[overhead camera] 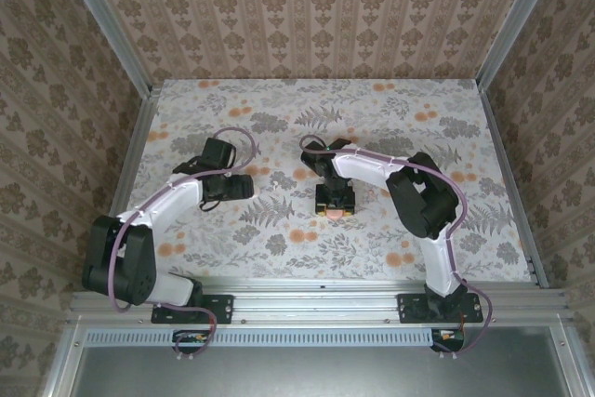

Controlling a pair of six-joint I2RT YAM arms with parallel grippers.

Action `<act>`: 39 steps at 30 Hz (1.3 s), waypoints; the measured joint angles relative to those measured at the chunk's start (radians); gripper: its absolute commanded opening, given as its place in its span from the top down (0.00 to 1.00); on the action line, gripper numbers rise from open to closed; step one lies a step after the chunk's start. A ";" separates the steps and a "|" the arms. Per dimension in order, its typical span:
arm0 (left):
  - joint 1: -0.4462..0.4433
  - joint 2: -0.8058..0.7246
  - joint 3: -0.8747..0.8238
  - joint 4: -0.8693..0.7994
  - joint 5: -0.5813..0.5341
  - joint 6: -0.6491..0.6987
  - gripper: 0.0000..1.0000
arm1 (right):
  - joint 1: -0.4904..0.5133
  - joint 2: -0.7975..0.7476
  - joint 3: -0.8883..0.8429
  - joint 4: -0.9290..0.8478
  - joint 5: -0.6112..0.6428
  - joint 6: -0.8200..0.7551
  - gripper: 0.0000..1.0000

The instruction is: Insert the wireless bluetooth earbuds into the charging case

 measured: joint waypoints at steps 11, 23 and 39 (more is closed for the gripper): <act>-0.006 -0.024 0.000 0.019 0.033 0.011 0.26 | 0.000 -0.095 -0.080 0.047 0.021 0.009 0.52; -0.058 -0.313 -0.135 0.263 0.154 0.120 0.31 | 0.003 -0.505 -0.301 0.352 -0.003 0.083 0.57; -0.089 -0.486 -0.342 0.638 0.378 0.276 0.33 | 0.055 -0.655 -0.450 0.746 -0.050 0.151 0.57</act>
